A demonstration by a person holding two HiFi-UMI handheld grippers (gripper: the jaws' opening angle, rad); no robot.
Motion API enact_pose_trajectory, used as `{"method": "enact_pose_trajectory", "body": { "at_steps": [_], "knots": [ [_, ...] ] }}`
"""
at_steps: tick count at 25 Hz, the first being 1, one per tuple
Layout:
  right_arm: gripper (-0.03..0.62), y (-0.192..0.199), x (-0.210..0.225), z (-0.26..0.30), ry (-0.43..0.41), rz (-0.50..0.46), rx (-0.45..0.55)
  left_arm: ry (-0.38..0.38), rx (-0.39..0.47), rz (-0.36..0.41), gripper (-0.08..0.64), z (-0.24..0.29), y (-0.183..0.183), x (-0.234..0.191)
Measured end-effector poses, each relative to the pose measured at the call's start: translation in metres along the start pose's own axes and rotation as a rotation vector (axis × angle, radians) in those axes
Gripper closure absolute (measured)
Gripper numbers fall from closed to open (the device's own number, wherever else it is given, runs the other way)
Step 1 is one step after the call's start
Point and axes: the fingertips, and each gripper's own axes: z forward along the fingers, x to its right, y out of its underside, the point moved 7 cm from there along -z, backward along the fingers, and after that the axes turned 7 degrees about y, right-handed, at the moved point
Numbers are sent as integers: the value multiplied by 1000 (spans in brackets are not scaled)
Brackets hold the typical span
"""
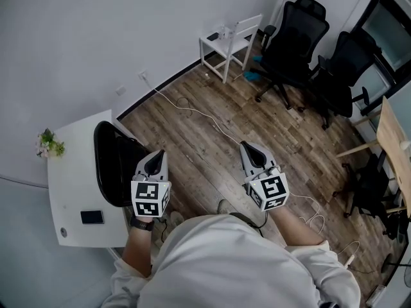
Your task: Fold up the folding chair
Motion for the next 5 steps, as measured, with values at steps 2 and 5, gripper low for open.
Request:
{"method": "enact_pose_trajectory", "body": {
  "at_steps": [2, 5],
  "knots": [
    [577, 1, 0, 0, 0, 2, -2, 1, -5, 3, 552, 0, 0, 0],
    [577, 1, -2, -1, 1, 3, -5, 4, -12, 3, 552, -1, 2, -1]
  ]
}}
